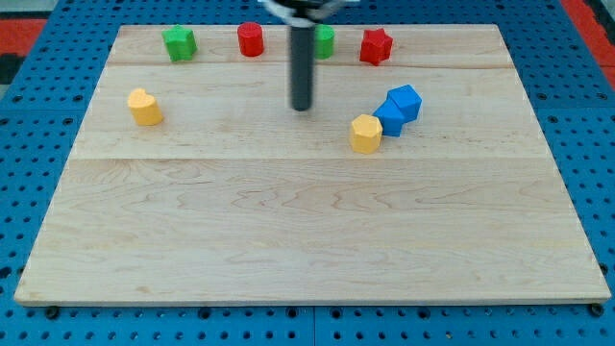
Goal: Move the heart into the triangle
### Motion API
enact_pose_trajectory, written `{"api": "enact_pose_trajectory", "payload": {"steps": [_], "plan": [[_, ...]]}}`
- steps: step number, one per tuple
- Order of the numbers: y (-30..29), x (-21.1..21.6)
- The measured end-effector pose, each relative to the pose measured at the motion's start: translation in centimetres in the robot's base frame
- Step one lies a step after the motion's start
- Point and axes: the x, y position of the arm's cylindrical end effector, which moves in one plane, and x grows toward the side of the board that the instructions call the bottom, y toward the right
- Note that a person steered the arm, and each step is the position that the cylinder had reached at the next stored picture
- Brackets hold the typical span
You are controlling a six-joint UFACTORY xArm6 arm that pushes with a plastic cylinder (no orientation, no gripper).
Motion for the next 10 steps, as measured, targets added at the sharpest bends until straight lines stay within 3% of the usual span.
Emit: {"api": "enact_pose_trajectory", "payload": {"steps": [1,3,4,5,6,7,8,9,10], "plan": [[-4.5,-1.4],[-4.9,-1.7],[-3.9,1.4],[-4.9,8.6],[-10.3,12.2],[-19.9,6.6],[-21.5,0.1],[-16.7,2.2],[-16.4,3.5]]}}
